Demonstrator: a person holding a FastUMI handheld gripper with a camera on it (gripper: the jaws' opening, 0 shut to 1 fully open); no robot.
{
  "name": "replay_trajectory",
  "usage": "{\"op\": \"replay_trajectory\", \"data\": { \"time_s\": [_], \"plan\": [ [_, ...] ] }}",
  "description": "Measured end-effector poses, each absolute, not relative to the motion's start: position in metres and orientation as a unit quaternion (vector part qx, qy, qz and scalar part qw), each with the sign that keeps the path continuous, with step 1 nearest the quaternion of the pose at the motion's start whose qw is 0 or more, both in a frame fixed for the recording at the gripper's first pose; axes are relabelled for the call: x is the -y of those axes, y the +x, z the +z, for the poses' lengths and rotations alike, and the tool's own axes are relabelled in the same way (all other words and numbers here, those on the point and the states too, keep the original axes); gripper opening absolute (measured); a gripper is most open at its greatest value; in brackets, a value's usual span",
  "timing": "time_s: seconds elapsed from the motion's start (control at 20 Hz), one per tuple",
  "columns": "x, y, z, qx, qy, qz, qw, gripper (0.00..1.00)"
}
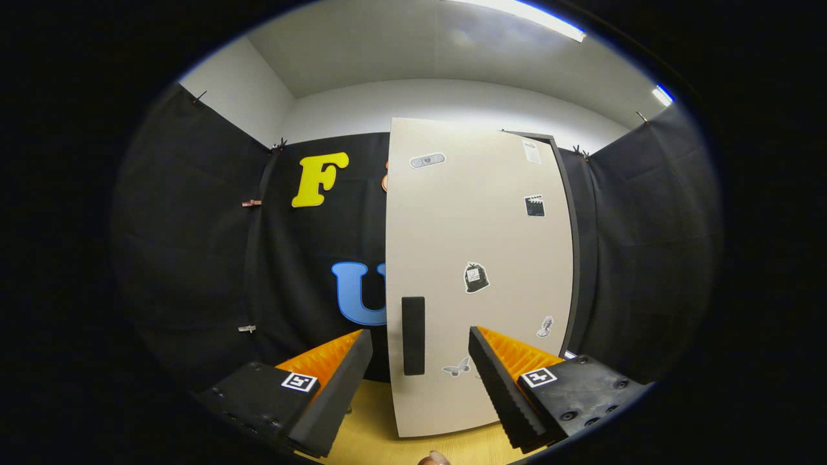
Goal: Open the shoe cabinet door, grab the shoes and put them into the shoe cabinet, then close the shoe cabinet door.
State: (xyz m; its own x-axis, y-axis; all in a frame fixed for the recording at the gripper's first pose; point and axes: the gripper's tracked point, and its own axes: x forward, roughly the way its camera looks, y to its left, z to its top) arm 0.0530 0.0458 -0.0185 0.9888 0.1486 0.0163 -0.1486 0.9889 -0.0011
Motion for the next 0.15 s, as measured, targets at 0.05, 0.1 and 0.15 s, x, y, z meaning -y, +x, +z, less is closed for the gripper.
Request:
{"op": "replay_trajectory", "data": {
  "time_s": [0.05,0.1,0.15],
  "plan": [
    [-0.0449,0.0541,-0.0187,0.008,0.000,0.074,0.997,0.98],
    [-0.0445,0.0546,-0.0187,0.008,0.001,0.073,0.997,0.98],
    [-0.0437,0.0555,-0.0188,0.008,0.001,0.072,0.997,0.98]
  ]
}}
